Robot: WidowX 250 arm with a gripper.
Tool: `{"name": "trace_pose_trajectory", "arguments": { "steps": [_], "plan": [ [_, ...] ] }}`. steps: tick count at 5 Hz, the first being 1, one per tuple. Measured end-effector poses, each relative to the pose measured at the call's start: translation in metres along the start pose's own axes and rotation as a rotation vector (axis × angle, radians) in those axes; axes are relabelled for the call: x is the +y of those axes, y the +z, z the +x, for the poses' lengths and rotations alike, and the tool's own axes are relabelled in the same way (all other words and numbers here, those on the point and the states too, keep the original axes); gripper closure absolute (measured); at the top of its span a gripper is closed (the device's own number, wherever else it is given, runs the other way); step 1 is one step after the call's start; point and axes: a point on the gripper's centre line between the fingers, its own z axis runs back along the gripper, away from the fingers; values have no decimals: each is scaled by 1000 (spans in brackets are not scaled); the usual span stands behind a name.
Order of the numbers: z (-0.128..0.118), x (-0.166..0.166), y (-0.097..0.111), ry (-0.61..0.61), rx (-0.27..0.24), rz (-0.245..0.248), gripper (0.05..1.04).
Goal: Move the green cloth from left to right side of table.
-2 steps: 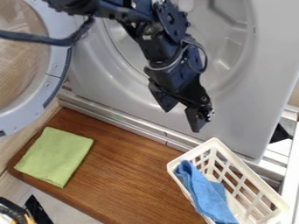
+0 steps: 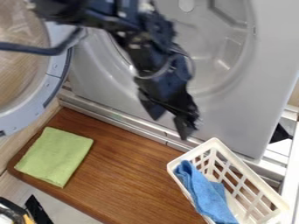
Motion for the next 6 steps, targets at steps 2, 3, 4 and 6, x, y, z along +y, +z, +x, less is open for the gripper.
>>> {"name": "trace_pose_trajectory", "arguments": {
  "steps": [2,3,4,6],
  "plan": [
    [-29,43,21,132,-9,45,83],
    [-55,77,26,251,10,105,83],
    [-74,109,16,320,40,169,83],
    [-82,146,-18,415,123,290,83]
  ]
}}
